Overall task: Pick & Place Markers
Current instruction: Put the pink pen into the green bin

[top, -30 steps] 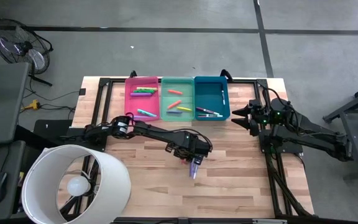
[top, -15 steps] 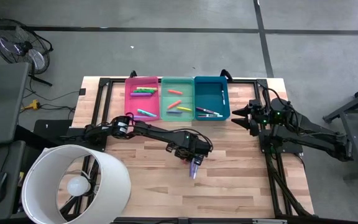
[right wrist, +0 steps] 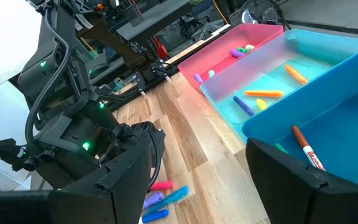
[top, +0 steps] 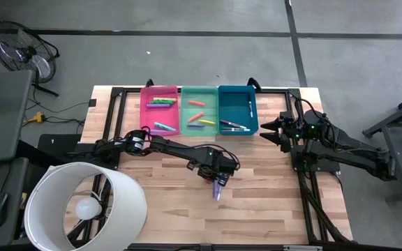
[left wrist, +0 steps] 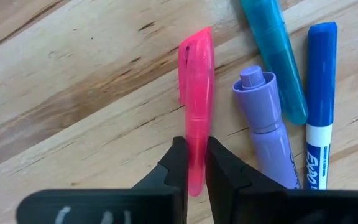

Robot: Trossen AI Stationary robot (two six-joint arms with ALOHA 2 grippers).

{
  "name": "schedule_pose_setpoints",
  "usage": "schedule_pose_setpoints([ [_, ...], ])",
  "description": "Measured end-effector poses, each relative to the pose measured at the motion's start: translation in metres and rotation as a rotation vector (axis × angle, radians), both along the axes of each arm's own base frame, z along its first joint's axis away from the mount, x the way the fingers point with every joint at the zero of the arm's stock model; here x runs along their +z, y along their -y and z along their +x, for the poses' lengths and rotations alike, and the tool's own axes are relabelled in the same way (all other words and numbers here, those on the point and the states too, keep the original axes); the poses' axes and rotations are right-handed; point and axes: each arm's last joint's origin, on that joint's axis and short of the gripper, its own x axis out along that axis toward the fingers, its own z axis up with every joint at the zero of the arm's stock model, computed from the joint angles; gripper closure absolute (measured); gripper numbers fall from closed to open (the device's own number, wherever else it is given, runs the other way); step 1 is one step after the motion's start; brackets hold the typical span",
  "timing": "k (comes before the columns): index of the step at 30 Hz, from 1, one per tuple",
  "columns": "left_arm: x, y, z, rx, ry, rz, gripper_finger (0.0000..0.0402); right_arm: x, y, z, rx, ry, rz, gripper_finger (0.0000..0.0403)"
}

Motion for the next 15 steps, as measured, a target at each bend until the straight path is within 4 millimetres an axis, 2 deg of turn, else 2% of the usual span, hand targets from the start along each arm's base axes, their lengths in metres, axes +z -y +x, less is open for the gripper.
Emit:
schedule_pose_setpoints([
  [15,-0.0002,-0.0033,0.0003,-0.040,0.004,0.012,0.0376,0.0000,0.0000,0.0000,0.000,0.000,0.000,0.0153],
])
